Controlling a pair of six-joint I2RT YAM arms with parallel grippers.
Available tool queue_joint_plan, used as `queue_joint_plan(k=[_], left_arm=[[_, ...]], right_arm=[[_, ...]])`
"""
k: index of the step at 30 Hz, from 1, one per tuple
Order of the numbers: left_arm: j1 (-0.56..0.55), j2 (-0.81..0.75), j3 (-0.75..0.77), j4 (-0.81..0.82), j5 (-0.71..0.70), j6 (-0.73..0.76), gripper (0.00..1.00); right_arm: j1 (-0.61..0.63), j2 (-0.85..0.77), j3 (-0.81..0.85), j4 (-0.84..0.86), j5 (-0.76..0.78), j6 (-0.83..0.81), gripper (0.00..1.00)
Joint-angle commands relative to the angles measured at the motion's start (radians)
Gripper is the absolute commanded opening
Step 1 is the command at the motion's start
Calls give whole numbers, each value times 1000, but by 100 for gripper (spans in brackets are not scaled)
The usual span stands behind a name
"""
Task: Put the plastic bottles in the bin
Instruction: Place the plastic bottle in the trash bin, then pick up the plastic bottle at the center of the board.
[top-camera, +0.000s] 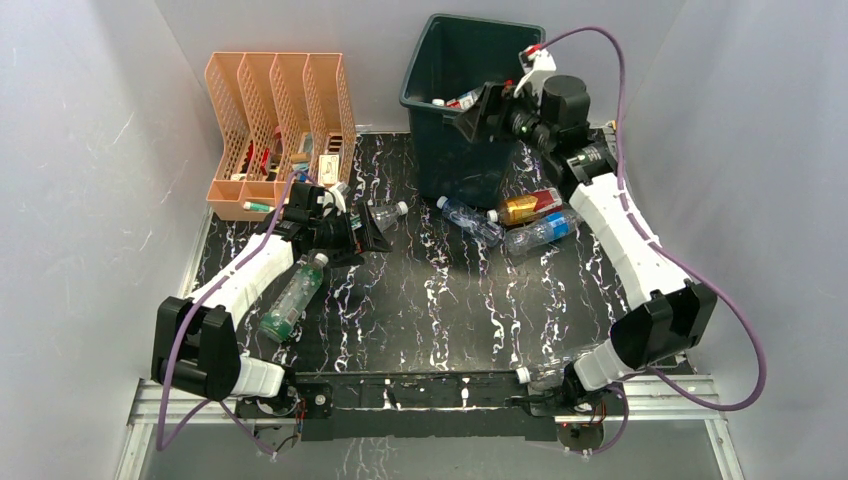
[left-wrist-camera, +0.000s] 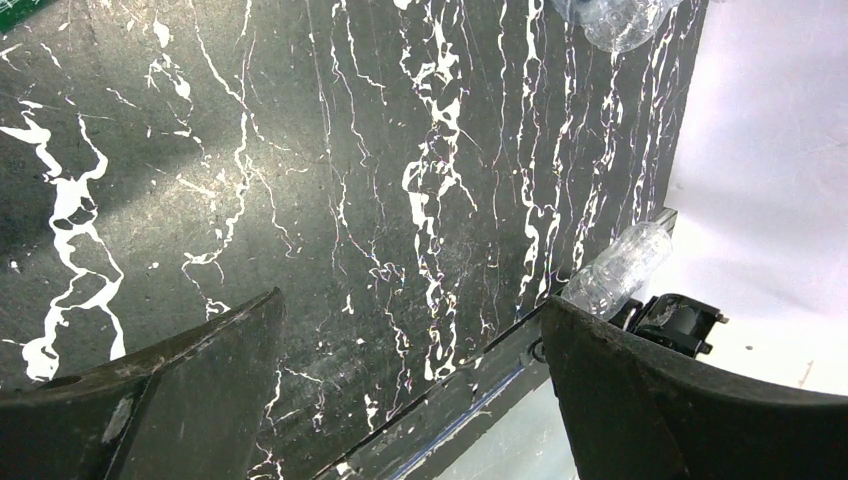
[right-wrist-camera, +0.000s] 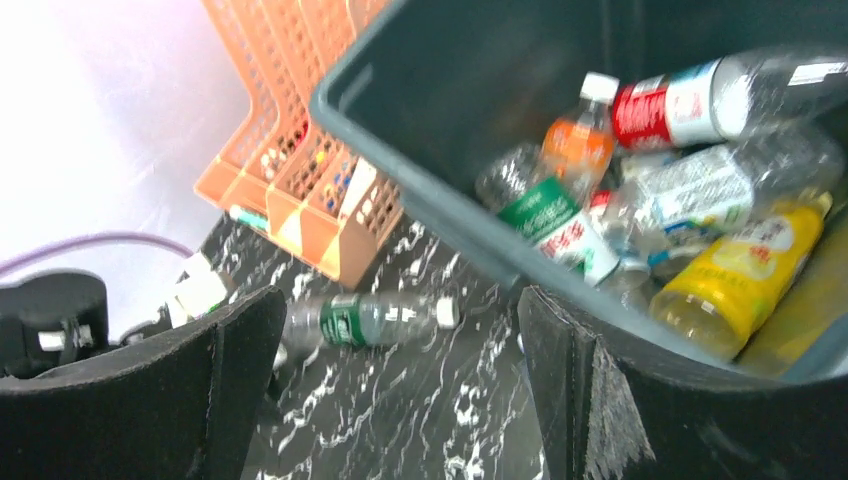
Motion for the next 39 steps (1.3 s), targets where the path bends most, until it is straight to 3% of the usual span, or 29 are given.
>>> queue_joint_plan(k=[1, 15, 39], left_arm=[[3, -5, -3, 6, 34, 4, 98], [3, 44, 18, 3, 31, 10, 98], [3, 55, -2, 27, 39, 6, 98]], right_arm=[[75, -72, -136, -22, 25, -16, 98], [252, -85, -437, 33, 25, 46, 98], [332, 29, -468, 75, 16, 61, 98]])
